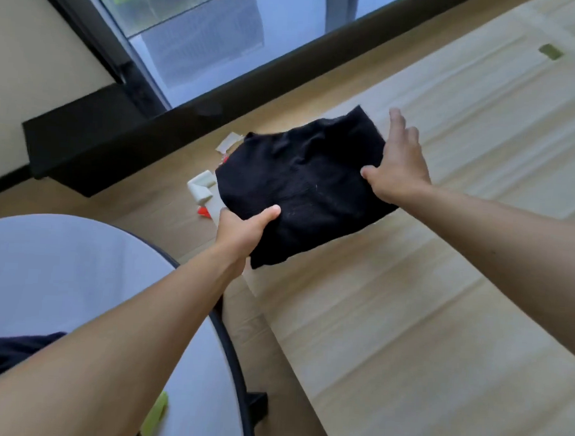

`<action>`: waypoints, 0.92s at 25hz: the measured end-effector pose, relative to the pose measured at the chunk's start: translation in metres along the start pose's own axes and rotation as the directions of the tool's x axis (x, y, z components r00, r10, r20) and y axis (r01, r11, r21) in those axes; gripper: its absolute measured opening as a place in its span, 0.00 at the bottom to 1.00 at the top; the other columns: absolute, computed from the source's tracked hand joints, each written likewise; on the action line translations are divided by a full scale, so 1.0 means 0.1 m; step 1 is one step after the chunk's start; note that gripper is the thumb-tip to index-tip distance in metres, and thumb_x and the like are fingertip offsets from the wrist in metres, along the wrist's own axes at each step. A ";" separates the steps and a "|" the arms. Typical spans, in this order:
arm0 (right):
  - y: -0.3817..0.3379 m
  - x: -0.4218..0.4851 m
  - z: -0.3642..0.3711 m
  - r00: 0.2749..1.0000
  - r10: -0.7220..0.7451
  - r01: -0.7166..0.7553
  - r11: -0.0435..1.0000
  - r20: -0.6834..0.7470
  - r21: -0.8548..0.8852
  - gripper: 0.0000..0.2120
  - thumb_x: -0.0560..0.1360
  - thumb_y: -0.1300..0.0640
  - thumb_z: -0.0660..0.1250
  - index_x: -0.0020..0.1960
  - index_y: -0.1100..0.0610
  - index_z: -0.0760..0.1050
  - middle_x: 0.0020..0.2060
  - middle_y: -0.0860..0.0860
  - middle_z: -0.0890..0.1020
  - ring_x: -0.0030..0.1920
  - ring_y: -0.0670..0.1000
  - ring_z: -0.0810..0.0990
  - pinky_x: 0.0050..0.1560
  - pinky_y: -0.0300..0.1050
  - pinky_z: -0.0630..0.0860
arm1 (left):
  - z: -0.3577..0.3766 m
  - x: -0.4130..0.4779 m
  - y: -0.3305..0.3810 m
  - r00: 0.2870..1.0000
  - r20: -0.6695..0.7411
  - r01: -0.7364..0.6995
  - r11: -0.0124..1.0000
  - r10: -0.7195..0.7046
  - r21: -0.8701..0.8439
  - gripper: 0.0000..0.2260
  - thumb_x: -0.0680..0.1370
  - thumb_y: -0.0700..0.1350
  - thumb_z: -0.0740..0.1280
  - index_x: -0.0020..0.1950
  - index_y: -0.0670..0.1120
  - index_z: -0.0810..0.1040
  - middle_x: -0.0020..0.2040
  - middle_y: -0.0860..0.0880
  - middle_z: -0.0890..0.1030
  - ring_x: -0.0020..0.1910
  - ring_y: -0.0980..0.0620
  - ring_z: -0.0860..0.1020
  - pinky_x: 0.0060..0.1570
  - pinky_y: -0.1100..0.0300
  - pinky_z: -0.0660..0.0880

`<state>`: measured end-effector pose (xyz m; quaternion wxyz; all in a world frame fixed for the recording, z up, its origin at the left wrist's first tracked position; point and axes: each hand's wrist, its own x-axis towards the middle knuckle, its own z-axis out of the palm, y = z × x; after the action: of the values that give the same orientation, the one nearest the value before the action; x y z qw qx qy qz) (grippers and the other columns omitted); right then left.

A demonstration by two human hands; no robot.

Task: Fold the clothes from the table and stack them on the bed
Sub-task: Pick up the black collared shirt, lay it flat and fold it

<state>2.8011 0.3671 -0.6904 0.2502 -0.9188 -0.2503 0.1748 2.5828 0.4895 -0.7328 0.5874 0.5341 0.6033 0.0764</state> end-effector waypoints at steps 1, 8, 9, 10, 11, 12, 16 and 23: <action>-0.02 -0.01 0.17 0.999 -0.021 0.025 0.988 0.029 -0.153 0.45 0.74 0.56 0.72 0.81 0.50 0.47 0.75 0.59 0.62 0.73 0.61 0.66 0.69 0.57 0.69 | -0.01 0.08 -0.07 0.995 -0.089 0.048 0.989 -0.035 0.139 0.49 0.59 0.59 0.77 0.75 0.47 0.62 0.69 0.44 0.76 0.63 0.42 0.78 0.61 0.43 0.78; 0.32 -0.27 0.86 0.804 -0.041 0.375 0.808 0.593 -0.454 0.37 0.81 0.37 0.55 0.82 0.45 0.42 0.82 0.53 0.39 0.82 0.57 0.38 0.77 0.70 0.45 | 0.15 0.07 -0.50 0.860 0.452 -0.489 0.124 0.238 0.864 0.40 0.78 0.54 0.67 0.83 0.52 0.47 0.84 0.45 0.41 0.82 0.42 0.40 0.77 0.38 0.54; 0.28 -0.30 0.80 0.810 -0.041 0.369 0.811 0.585 -0.454 0.37 0.81 0.37 0.56 0.82 0.47 0.42 0.82 0.54 0.39 0.82 0.57 0.39 0.77 0.69 0.44 | 0.14 0.04 -0.50 0.869 0.445 -0.482 0.167 0.218 0.860 0.38 0.78 0.53 0.66 0.83 0.52 0.49 0.84 0.45 0.44 0.82 0.42 0.42 0.77 0.38 0.53; 0.21 -0.35 0.70 0.824 -0.063 0.362 0.823 0.564 -0.438 0.37 0.81 0.39 0.57 0.82 0.49 0.44 0.82 0.55 0.42 0.82 0.58 0.41 0.78 0.67 0.45 | 0.13 -0.02 -0.46 0.872 0.422 -0.476 0.226 0.248 0.850 0.35 0.78 0.52 0.66 0.82 0.51 0.54 0.83 0.43 0.49 0.82 0.42 0.46 0.77 0.40 0.54; 0.12 -0.43 0.56 0.844 -0.107 0.358 0.842 0.525 -0.404 0.37 0.81 0.41 0.59 0.82 0.51 0.46 0.82 0.56 0.45 0.82 0.58 0.44 0.78 0.65 0.47 | 0.13 -0.14 -0.39 0.862 0.400 -0.484 0.271 0.312 0.832 0.32 0.79 0.52 0.66 0.81 0.50 0.58 0.82 0.42 0.55 0.81 0.41 0.50 0.77 0.43 0.56; 0.02 -0.53 0.46 0.862 -0.162 0.358 0.865 0.479 -0.351 0.37 0.81 0.43 0.60 0.82 0.52 0.48 0.82 0.57 0.48 0.82 0.58 0.49 0.79 0.62 0.52 | 0.11 -0.28 -0.33 0.840 0.381 -0.504 0.296 0.386 0.811 0.30 0.79 0.52 0.66 0.79 0.49 0.62 0.79 0.42 0.60 0.80 0.42 0.55 0.76 0.45 0.59; -0.36 -1.16 0.00 0.876 -0.268 0.348 0.927 0.401 -0.139 0.35 0.79 0.47 0.64 0.81 0.54 0.54 0.79 0.54 0.58 0.76 0.57 0.64 0.71 0.55 0.68 | -0.18 -1.00 -0.12 0.848 0.222 -0.491 0.555 0.482 0.671 0.26 0.78 0.51 0.67 0.75 0.46 0.69 0.72 0.46 0.72 0.73 0.46 0.68 0.71 0.49 0.67; -1.26 -2.48 -0.19 0.814 -0.404 0.449 0.893 0.418 -0.011 0.32 0.79 0.50 0.66 0.79 0.53 0.59 0.73 0.53 0.66 0.68 0.58 0.73 0.64 0.53 0.71 | -1.36 -2.21 -0.43 0.871 -0.012 -0.352 0.644 0.490 0.679 0.25 0.77 0.51 0.68 0.72 0.45 0.71 0.70 0.45 0.73 0.71 0.43 0.68 0.71 0.49 0.65</action>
<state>2.5606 0.3183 -0.5571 0.1751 -0.7948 -0.5054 0.2866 2.3944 0.3822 -0.5849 0.2646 0.8213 0.5032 0.0465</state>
